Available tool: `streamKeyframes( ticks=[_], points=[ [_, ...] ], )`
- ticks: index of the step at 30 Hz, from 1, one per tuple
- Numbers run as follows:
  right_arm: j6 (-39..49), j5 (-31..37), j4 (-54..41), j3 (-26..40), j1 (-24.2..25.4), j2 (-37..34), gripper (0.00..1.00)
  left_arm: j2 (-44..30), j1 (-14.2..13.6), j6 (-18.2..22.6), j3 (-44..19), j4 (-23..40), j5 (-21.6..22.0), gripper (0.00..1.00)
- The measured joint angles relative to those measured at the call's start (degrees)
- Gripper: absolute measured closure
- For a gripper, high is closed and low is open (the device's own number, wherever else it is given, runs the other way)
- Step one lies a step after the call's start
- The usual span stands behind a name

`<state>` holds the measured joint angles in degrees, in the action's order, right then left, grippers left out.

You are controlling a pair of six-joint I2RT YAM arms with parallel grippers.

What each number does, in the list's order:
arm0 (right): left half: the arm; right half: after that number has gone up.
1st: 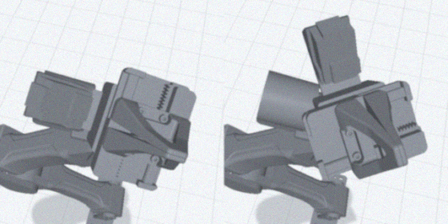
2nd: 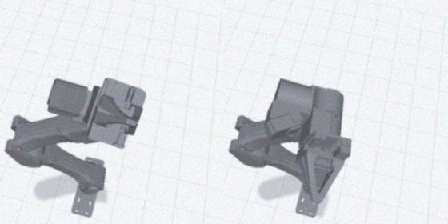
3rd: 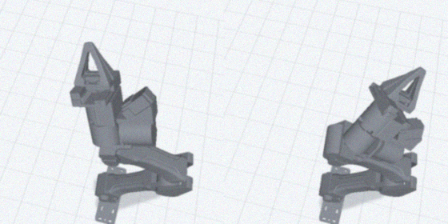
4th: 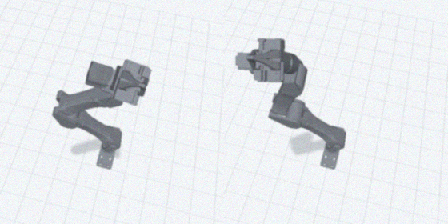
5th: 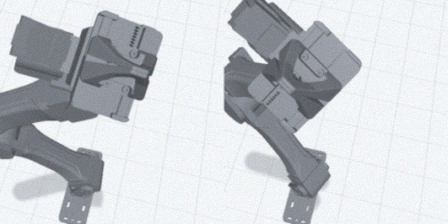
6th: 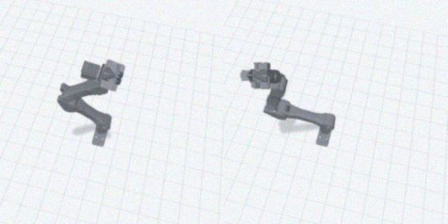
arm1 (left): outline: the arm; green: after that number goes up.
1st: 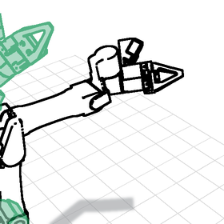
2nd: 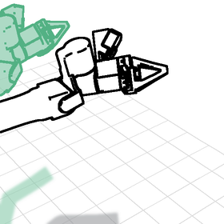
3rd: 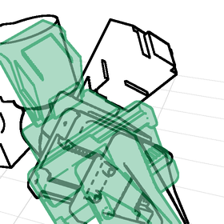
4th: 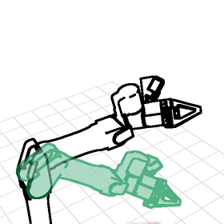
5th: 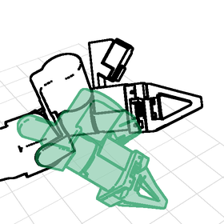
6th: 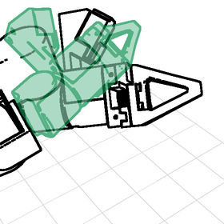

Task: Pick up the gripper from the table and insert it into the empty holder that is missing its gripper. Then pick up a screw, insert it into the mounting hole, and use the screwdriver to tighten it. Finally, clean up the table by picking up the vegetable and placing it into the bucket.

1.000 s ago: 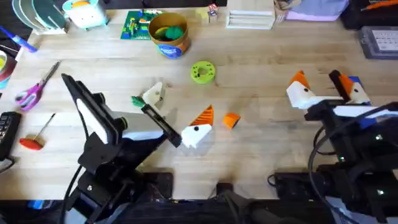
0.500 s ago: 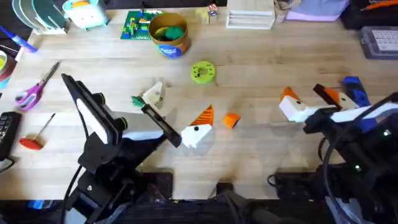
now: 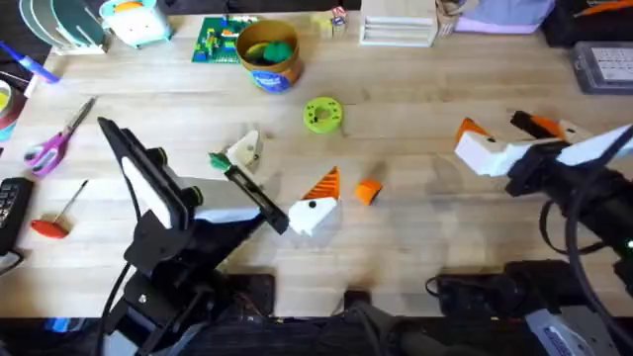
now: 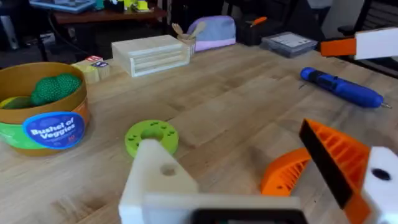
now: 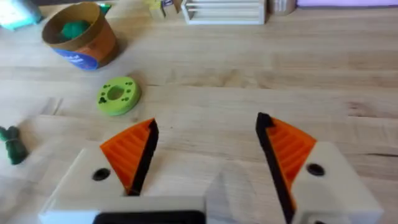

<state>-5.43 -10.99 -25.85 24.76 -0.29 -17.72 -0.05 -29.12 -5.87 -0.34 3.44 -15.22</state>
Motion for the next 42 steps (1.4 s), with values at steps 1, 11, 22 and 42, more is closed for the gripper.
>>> streamKeyframes(
  ticks=[1,11,22,42],
  points=[
    [0.3,-1.0,-0.1,1.3,-0.2,-2.2,0.009,0.0,0.0,0.0,0.0,0.0,0.0,0.007],
    [4.8,-5.4,-10.6,12.8,-10.2,-18.5,0.009,0.0,0.0,0.0,0.0,0.0,0.0,0.008],
    [5.9,-5.9,-15.5,18.6,-25.8,-32.5,0.007,0.0,0.0,0.0,0.0,0.0,0.0,0.007],
    [-0.4,0.1,-13.9,18.6,-39.0,-43.5,0.008,0.0,0.0,0.0,0.0,0.0,0.0,0.008]
  ],
)
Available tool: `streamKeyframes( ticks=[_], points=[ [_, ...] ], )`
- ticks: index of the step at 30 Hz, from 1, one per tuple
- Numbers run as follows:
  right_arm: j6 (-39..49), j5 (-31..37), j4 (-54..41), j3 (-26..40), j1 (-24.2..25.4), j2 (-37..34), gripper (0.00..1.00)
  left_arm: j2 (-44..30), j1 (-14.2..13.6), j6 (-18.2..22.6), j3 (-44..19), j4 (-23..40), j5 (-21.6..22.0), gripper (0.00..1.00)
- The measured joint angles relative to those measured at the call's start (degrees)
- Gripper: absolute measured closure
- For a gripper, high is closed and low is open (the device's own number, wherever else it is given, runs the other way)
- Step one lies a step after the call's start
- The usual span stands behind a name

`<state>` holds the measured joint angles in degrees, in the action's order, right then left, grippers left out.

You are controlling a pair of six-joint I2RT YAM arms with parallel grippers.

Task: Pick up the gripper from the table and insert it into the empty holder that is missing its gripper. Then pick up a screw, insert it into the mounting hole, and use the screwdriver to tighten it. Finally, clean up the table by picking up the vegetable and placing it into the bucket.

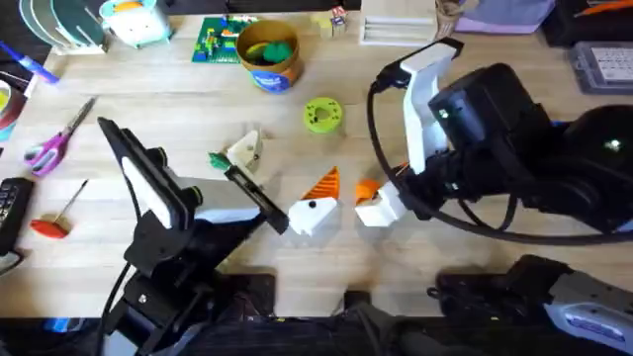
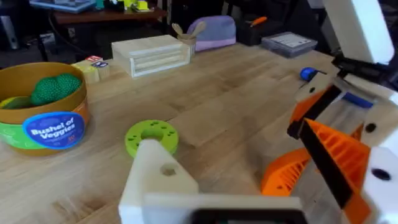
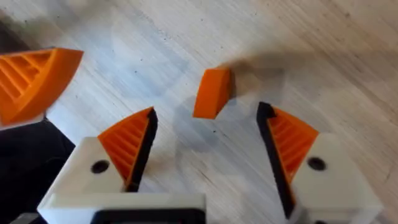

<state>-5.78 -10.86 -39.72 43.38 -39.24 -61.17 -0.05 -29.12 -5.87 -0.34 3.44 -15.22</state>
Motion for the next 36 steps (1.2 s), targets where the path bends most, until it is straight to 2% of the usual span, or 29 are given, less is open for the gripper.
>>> streamKeyframes(
  ticks=[4,11,13,14,20,24,28,36],
  points=[
    [0.0,2.3,0.4,0.0,-1.8,-2.3,0.007,0.0,0.0,0.0,0.0,0.0,0.0,0.008],
    [-0.3,3.6,3.6,0.0,-1.9,-6.5,0.009,0.0,0.0,0.0,0.0,0.0,0.0,0.008],
    [-0.4,3.8,3.9,0.0,-1.9,-7.4,0.048,0.0,0.0,0.0,0.0,0.0,0.0,0.008],
    [-0.4,3.8,3.9,0.0,-1.9,-7.6,0.078,0.0,0.0,0.0,0.0,0.0,0.0,0.008],
    [-0.6,4.0,4.0,0.0,-1.9,-9.0,0.414,0.0,0.0,0.0,0.0,0.0,0.0,0.008],
    [-1.0,4.1,4.8,0.0,-1.9,-9.6,0.726,0.0,0.0,0.0,0.0,0.0,0.0,0.008],
    [-1.3,4.2,5.3,0.0,-1.9,-9.6,0.964,0.0,0.0,0.0,0.0,0.0,0.0,0.008],
    [-1.3,4.3,3.7,0.5,-1.7,-7.6,0.987,0.0,0.0,0.0,0.0,0.0,0.0,0.008]
  ],
)
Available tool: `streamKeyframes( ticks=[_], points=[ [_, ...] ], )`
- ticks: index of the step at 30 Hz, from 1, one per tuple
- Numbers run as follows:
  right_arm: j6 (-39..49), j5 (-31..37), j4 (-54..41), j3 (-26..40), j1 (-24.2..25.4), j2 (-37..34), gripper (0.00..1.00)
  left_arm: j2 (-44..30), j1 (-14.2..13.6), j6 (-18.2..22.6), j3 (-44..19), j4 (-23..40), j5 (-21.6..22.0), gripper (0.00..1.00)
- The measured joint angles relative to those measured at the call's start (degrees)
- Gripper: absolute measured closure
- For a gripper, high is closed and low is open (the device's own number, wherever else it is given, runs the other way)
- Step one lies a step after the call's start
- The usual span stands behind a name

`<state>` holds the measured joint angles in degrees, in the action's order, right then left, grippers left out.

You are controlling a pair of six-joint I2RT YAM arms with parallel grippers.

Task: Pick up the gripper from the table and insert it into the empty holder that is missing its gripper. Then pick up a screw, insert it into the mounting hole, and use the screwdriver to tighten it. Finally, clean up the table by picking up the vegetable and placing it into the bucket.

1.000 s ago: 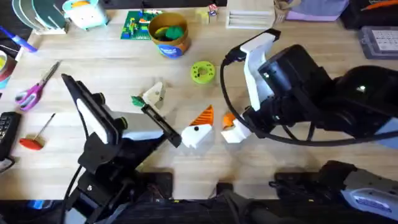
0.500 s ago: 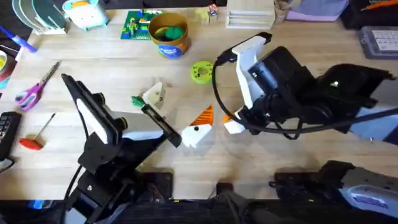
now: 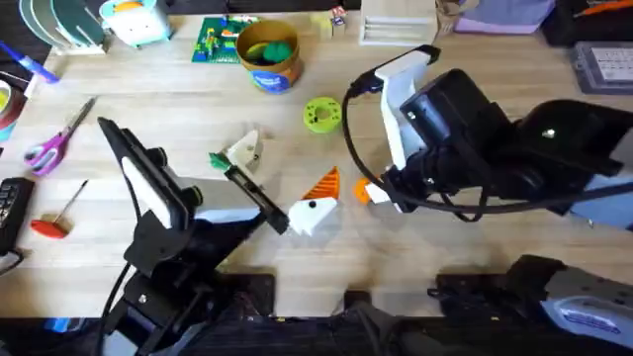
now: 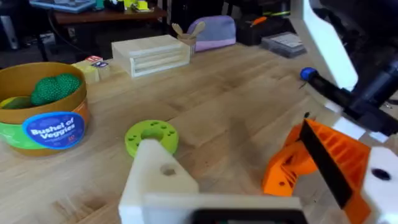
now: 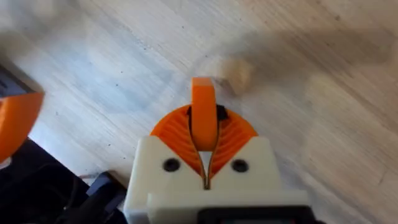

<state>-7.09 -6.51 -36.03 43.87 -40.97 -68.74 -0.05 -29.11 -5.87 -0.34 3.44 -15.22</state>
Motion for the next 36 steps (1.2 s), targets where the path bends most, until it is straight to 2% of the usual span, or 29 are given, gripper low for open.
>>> streamKeyframes(
  ticks=[4,9,12,15,21,27,28,36],
  points=[
    [0.0,0.3,-1.3,1.4,2.1,4.3,0.989,0.0,0.0,0.0,0.0,0.0,0.0,0.008],
    [0.0,0.2,0.1,2.0,7.7,11.9,0.991,0.0,0.0,0.0,0.0,0.0,0.0,0.008],
    [0.0,-2.1,3.6,2.1,12.1,15.6,0.992,0.0,0.0,0.0,0.0,0.0,0.0,0.008],
    [0.0,-6.9,7.7,2.3,16.3,16.3,0.992,0.0,0.0,0.0,0.0,0.0,0.0,0.009],
    [-2.6,-22.0,16.4,2.4,22.0,9.7,0.992,0.0,0.0,0.0,0.0,0.0,0.0,0.008],
    [-9.1,-37.3,27.2,2.4,22.4,-0.1,0.992,0.0,0.0,0.0,0.0,0.0,0.0,0.008],
    [-11.7,-44.5,32.5,2.4,22.4,-5.0,0.992,0.0,0.0,0.0,0.0,0.0,0.0,0.007],
    [-21.7,-58.0,42.2,2.4,21.3,-16.0,0.992,0.0,0.0,0.0,0.0,0.0,0.0,0.008]
  ],
)
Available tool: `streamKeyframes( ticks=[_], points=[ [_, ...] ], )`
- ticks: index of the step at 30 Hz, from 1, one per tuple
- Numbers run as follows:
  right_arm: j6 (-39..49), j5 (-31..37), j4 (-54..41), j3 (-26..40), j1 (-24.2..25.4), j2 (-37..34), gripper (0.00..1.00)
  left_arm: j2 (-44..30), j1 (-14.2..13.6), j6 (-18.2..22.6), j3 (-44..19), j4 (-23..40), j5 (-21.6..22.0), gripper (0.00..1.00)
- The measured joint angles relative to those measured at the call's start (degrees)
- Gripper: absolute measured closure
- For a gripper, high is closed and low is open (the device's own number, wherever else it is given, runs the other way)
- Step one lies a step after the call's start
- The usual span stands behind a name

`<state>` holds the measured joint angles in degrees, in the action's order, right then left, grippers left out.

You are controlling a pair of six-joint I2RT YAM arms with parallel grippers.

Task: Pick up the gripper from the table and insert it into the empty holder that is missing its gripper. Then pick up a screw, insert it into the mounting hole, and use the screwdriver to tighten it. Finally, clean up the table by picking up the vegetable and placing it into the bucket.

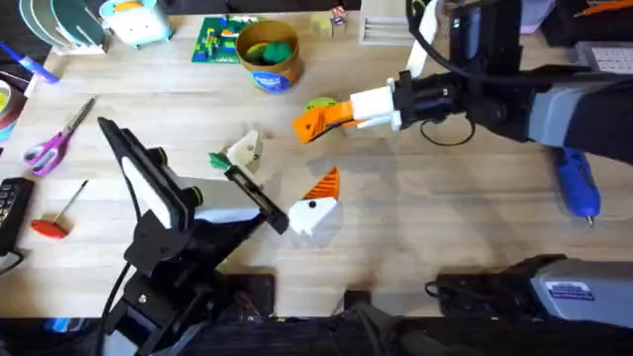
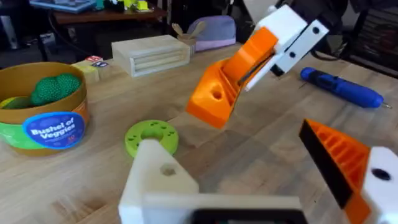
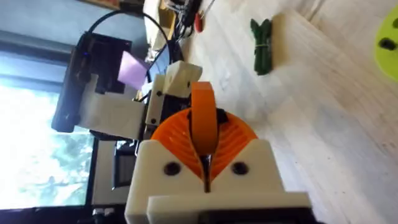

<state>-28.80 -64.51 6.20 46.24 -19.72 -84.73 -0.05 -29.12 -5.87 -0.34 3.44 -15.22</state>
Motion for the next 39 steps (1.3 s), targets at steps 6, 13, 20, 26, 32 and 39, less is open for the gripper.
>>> streamKeyframes(
  ticks=[6,13,20,26,32,39],
  points=[
    [-6.9,-5.0,7.0,0.0,-3.4,-5.2,0.992,0.0,0.0,0.0,0.0,0.0,0.0,0.008],
    [-13.0,-7.2,12.8,0.0,-6.0,-7.3,0.992,0.0,0.0,0.0,0.0,0.0,0.0,0.007],
    [-16.7,-7.6,14.5,0.0,-6.6,-8.3,0.992,0.0,0.0,0.0,0.0,0.0,0.0,0.007],
    [-17.7,-7.6,17.0,0.0,-8.0,-8.3,0.992,0.0,0.0,0.0,0.0,0.0,-0.7,0.007],
    [-18.7,-7.5,18.0,0.1,-8.6,-8.3,0.992,0.0,0.0,0.0,0.0,-0.2,-2.0,0.007],
    [-18.9,-7.5,15.1,0.1,-8.2,-8.3,0.992,0.0,0.0,0.0,0.0,-0.2,-3.0,0.007]
  ],
)
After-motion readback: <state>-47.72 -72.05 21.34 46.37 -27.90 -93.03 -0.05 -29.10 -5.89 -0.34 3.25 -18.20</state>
